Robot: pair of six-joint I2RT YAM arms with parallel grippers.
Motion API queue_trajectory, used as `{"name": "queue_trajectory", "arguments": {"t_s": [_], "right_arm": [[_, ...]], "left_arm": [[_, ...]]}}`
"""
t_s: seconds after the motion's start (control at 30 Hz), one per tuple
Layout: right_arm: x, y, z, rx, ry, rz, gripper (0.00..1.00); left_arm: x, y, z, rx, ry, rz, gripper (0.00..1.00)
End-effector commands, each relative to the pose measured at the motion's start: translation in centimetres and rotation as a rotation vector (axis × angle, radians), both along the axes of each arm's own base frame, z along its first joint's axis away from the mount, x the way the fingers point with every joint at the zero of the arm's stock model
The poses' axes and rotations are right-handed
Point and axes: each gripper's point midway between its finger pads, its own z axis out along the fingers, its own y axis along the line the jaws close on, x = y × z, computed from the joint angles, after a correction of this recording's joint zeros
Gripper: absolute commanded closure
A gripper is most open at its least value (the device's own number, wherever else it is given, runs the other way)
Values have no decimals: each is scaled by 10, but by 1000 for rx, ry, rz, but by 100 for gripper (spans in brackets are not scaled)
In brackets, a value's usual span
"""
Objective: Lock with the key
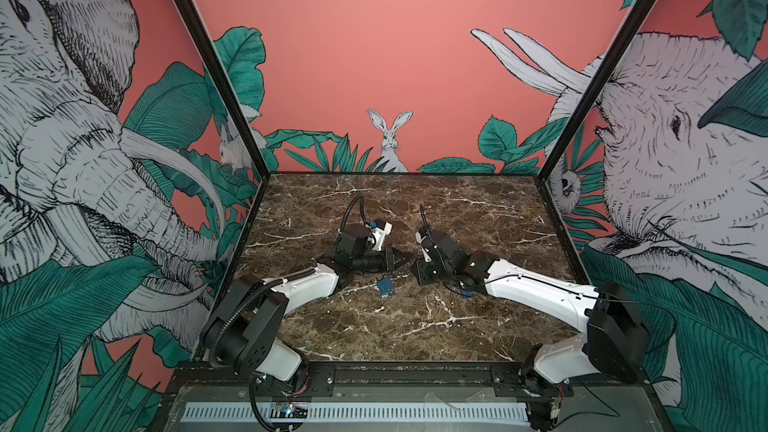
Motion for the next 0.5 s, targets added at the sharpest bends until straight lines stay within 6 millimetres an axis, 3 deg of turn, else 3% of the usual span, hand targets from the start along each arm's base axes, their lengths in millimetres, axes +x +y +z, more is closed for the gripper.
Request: {"name": "queue_trajectory", "arguments": {"t_s": [0.0, 0.2, 0.33, 0.4, 0.47], "right_arm": [[5, 5, 24, 58, -54, 2, 78], [5, 6, 25, 61, -58, 1, 78], [6, 6, 28, 68, -64, -1, 78], [6, 6, 30, 73, -70, -1, 78], [6, 5, 30, 74, -72, 4, 64]], "left_arm": [[4, -8, 17, -44, -40, -18, 78], [3, -8, 15, -42, -33, -21, 84], [3, -8, 13, -39, -25, -19, 100], [4, -8, 11, -35, -22, -13, 100], [5, -8, 12, -40, -25, -9, 100]]}}
